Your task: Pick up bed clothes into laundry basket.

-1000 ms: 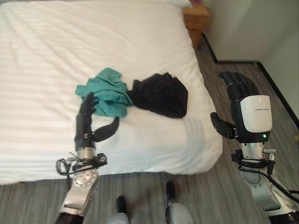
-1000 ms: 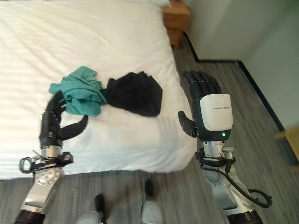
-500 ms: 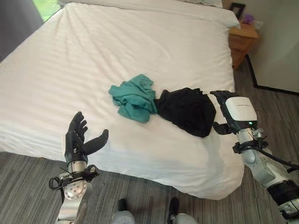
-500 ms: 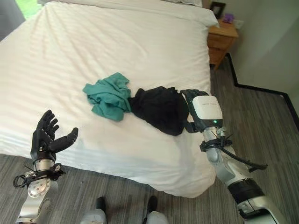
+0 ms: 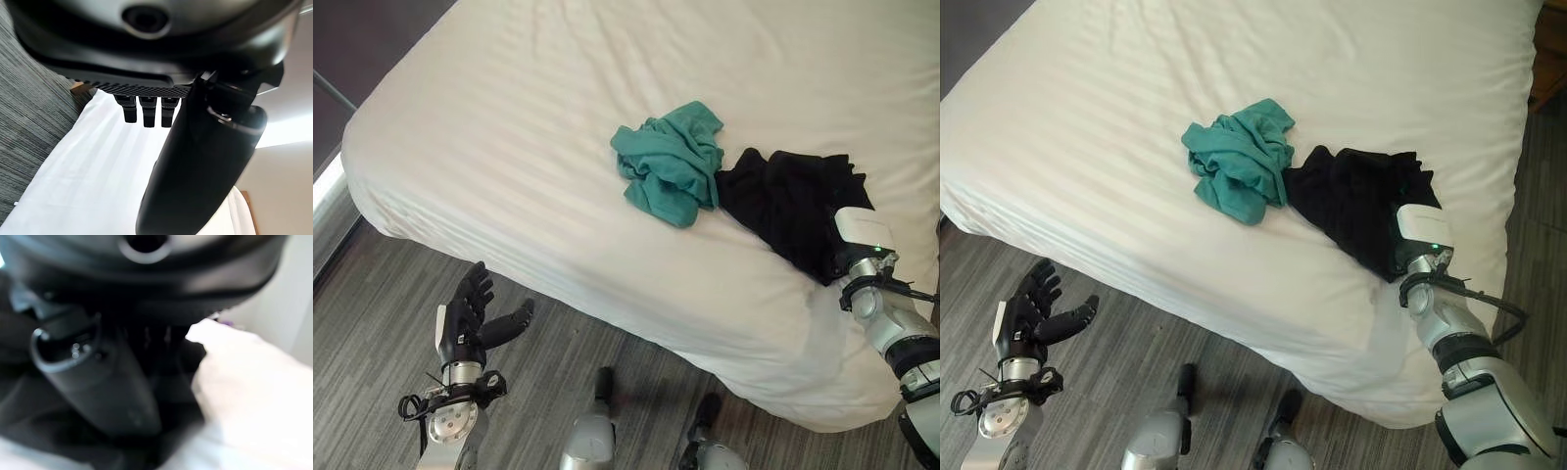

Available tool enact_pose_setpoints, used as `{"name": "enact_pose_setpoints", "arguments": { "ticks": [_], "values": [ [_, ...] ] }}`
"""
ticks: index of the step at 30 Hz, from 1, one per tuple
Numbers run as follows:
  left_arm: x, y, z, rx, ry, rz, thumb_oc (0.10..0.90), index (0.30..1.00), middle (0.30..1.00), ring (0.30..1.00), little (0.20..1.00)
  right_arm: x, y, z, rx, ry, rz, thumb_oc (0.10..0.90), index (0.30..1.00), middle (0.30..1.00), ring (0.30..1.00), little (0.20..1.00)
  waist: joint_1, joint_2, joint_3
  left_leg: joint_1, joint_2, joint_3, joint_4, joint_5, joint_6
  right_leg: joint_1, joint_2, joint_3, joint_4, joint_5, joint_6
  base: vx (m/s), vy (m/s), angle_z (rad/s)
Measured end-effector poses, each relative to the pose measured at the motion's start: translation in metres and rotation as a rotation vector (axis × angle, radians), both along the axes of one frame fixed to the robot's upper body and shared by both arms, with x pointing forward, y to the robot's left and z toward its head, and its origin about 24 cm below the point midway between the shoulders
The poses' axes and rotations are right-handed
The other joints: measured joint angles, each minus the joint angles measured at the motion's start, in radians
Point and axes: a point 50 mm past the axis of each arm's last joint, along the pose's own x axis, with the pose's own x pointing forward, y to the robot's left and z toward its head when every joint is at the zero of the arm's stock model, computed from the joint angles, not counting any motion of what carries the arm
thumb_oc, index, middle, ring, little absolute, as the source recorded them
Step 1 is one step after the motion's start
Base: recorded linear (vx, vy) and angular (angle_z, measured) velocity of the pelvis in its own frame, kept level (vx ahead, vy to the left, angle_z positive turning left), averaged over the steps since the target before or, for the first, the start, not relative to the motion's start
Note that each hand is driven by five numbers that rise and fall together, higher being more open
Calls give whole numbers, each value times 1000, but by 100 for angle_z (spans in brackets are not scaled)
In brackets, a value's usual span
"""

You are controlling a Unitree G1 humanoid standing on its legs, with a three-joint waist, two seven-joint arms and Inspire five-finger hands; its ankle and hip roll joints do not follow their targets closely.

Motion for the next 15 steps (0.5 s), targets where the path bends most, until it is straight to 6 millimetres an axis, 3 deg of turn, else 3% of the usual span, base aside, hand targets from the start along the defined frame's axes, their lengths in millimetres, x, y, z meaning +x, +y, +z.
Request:
{"name": "enact_pose_setpoints", "arguments": {
  "ticks": [4, 6, 7, 8, 11, 12, 14, 15],
  "values": [
    [10, -3, 8, 1, -40, -25, 800, 900, 900, 900, 900, 4, 5, 35, 78, -122, 42, 400, 300, 300, 300, 300, -13, 26, 13, -14, 13, 0, 0, 0, -5, -11, 6, -5, 0, 5, -5, 53, -39, 5],
    [20, 6, 22, 55, -99, 48, 800, 900, 900, 900, 900, -9, 22, 54, 103, -196, 175, 400, 300, 300, 300, 300, -18, 34, 19, -4, 11, 2, 0, 13, -8, -2, 16, -4, 7, 14, -17, 52, -17, -6],
    [24, 10, 28, 66, -131, 86, 800, 900, 900, 900, 900, -10, 28, 60, 103, -225, 217, 400, 300, 300, 300, 300, -47, 23, 22, 6, 19, 6, 1, 11, -10, 2, 18, 2, 7, 13, -16, 161, -20, -4],
    [33, 16, 42, 115, -189, 161, 800, 900, 900, 900, 900, -25, 40, 70, 106, -268, 288, 400, 300, 300, 300, 300, -61, 25, 33, 22, 16, 6, 0, 10, -9, 22, 21, 2, 7, 9, -14, 129, 0, -8],
    [39, 33, 72, 240, -290, 292, 800, 900, 900, 900, 900, -51, 54, 88, 116, -391, 397, 400, 300, 300, 300, 300, -97, 2, 44, 79, 17, 33, 0, -9, -8, 62, 22, 27, 7, 0, -13, 86, 7, -30],
    [37, 42, 94, 307, -372, 362, 800, 900, 900, 900, 900, -61, 54, 99, 134, -498, 404, 400, 300, 300, 300, 300, -120, -28, 45, 116, 17, 74, 0, -28, -11, 69, 20, 69, 7, -1, -12, 91, 27, -63],
    [37, 46, 111, 366, -430, 403, 800, 900, 900, 900, 900, -72, 44, 104, 209, -603, 363, 400, 300, 300, 300, 300, -149, -52, 36, 136, 13, 105, 0, -37, -6, 73, 19, 96, 7, 0, -12, 5, 30, -63],
    [36, 50, 125, 428, -469, 446, 800, 900, 900, 900, 900, -79, 33, 107, 302, -729, 293, 400, 300, 300, 300, 300, -160, -79, 20, 158, 14, 142, -1, -47, -3, 69, 18, 134, 7, 2, -9, -7, 55, -72]
  ]
}}
